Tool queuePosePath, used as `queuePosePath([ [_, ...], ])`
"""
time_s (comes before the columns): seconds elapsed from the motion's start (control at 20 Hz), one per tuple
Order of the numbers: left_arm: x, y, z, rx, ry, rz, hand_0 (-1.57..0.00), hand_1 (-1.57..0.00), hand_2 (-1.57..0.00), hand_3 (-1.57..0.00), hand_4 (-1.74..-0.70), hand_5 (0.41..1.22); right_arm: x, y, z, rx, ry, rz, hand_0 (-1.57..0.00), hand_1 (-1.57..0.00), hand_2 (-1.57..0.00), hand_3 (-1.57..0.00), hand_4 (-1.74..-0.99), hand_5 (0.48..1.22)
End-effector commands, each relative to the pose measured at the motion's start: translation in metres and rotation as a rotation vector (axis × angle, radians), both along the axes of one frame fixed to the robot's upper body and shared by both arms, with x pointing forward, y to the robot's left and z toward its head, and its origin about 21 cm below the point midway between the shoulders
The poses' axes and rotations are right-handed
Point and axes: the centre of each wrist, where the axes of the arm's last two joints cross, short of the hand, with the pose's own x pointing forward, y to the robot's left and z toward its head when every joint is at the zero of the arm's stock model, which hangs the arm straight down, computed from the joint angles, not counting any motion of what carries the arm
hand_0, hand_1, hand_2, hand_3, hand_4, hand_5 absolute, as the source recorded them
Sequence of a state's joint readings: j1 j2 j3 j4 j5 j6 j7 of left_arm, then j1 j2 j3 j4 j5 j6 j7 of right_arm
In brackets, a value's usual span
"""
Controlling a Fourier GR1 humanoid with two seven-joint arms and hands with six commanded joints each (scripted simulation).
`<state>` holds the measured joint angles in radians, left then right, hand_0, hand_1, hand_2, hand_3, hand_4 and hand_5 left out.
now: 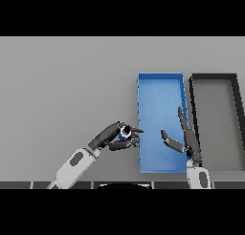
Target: Pick up the blue pipe and place it into the blue bin.
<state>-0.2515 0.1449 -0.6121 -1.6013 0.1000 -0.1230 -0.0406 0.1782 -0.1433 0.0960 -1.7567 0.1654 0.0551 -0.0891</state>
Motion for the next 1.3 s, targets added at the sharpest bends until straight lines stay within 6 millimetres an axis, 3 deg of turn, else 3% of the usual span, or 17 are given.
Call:
queuePosePath([
  [0.0,-0.001,-0.002,0.001,0.011,0.000,-0.001,-1.57,-1.57,-1.57,-1.50,-1.74,1.219,0.000,0.000,-0.001,0.004,0.005,0.001,0.00,0.00,0.00,0.00,-1.141,0.605],
  [0.2,-0.002,-0.001,0.001,0.029,0.008,0.001,-1.57,-1.57,-1.57,-1.49,-1.74,1.219,-0.005,0.006,-0.004,0.025,0.015,0.010,0.00,0.00,0.00,0.00,-1.176,0.605],
  [0.3,-0.003,-0.004,0.002,0.029,0.002,0.001,-1.57,-1.57,-1.57,-1.50,-1.74,1.220,-0.002,-0.002,0.006,0.093,-0.035,0.067,0.00,0.00,0.00,0.00,-1.196,0.622],
  [0.4,-0.002,0.000,-0.002,0.030,0.015,0.005,-1.57,-1.57,-1.57,-1.50,-1.74,1.220,-0.001,-0.012,0.025,0.212,-0.064,0.192,0.00,0.00,0.00,0.00,-1.212,0.589],
  [0.55,-0.005,0.002,-0.003,0.031,0.005,-0.015,-1.57,-1.57,-1.57,-1.49,-1.74,1.221,0.007,-0.015,0.067,0.223,-0.073,0.401,0.00,0.00,0.00,0.00,-1.282,0.537],
  [0.65,-0.003,0.001,0.000,0.033,-0.008,-0.014,-1.57,-1.57,-1.57,-1.49,-1.74,1.221,0.011,-0.007,0.089,0.179,-0.041,0.511,0.00,0.00,0.00,0.00,-1.314,0.500],
  [0.8,-0.003,0.002,-0.002,0.038,-0.007,-0.017,-1.57,-1.57,-1.57,-1.49,-1.74,1.221,0.018,0.010,0.114,0.131,-0.025,0.642,0.00,0.00,0.00,0.00,-1.306,0.502],
  [1.0,-0.002,-0.001,0.001,0.033,-0.006,-0.026,-1.57,-1.57,-1.57,-1.48,-1.74,1.221,0.030,0.038,0.125,0.029,-0.042,0.781,0.00,0.00,0.00,0.00,-1.306,0.521],
  [1.25,0.003,-0.006,0.001,0.019,-0.006,-0.049,-1.57,-1.57,-1.57,-1.52,-1.74,1.221,0.044,0.073,0.136,-0.016,-0.019,0.891,0.00,0.00,0.00,0.00,-1.232,0.531],
])
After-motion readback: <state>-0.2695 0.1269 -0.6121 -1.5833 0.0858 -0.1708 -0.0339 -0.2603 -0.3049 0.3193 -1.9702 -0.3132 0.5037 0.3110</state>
